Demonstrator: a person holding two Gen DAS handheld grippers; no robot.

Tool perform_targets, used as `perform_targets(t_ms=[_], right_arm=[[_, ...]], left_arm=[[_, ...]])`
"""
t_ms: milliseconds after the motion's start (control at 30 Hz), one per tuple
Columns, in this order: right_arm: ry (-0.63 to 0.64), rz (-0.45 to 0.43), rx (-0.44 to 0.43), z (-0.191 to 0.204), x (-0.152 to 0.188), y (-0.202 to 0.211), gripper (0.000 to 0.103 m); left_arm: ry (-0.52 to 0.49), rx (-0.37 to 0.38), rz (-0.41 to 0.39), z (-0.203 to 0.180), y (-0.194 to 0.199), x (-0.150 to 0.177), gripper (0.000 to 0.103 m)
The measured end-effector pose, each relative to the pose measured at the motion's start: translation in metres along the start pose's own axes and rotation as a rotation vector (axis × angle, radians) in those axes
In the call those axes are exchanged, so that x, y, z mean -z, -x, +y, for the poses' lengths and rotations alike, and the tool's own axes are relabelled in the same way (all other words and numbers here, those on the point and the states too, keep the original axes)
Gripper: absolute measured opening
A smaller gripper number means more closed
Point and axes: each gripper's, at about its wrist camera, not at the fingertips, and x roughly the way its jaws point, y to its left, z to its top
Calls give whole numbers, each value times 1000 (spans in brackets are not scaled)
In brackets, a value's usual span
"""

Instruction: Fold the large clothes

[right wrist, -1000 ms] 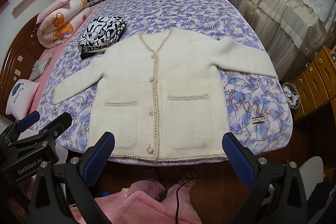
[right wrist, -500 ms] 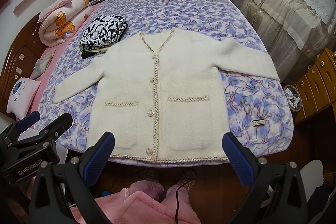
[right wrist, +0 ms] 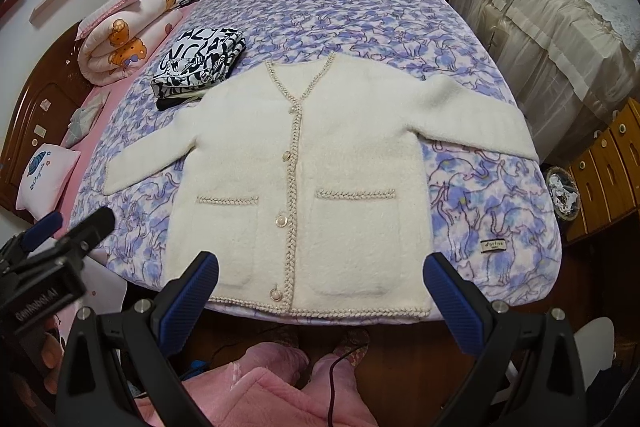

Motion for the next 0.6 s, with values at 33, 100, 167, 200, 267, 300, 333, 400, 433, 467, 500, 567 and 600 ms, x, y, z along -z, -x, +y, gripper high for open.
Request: perform_targets(t_ms=[33, 100, 167, 200, 267, 300, 333, 400, 433, 467, 500, 567, 600], right_arm=[[1, -8, 2, -3, -2, -2, 102], [4, -7, 10, -12, -9, -6, 102], [11, 17, 17, -23, -18, -10, 102], [13, 23, 13, -31, -23, -11, 102], [14, 18, 1, -42, -26, -12, 102], [14, 12, -3, -45, -25, -13, 102], [15, 8, -10, -49, -25, -15, 102], [16, 11, -23, -56, -26, -20, 102], [13, 17, -24, -59, -26, -22, 102], [5, 23, -30, -61, -27, -25, 102], [-5, 24, -39, -65, -27, -26, 102], [-20, 28, -48, -68, -27, -30, 102], [-24, 32, -53, -69, -28, -33, 102]], left_arm=[[3, -27, -13, -3, -1, -1, 103], [1, -53, -21, -7, -3, -1, 103], [8, -53, -1, -11, -6, 0, 103], [25, -45, 13, -11, -8, 1, 103], [61, -40, 32, -9, -10, 4, 103], [76, -45, 42, -8, -12, 5, 103], [87, -52, 53, -7, -14, 7, 103], [128, -49, 88, 1, -19, 9, 103], [148, -38, 99, 3, -20, 10, 103], [175, -26, 109, 8, -22, 11, 103], [199, -24, 118, 13, -23, 11, 103], [236, -28, 130, 23, -26, 12, 103], [253, -32, 137, 28, -28, 13, 103]])
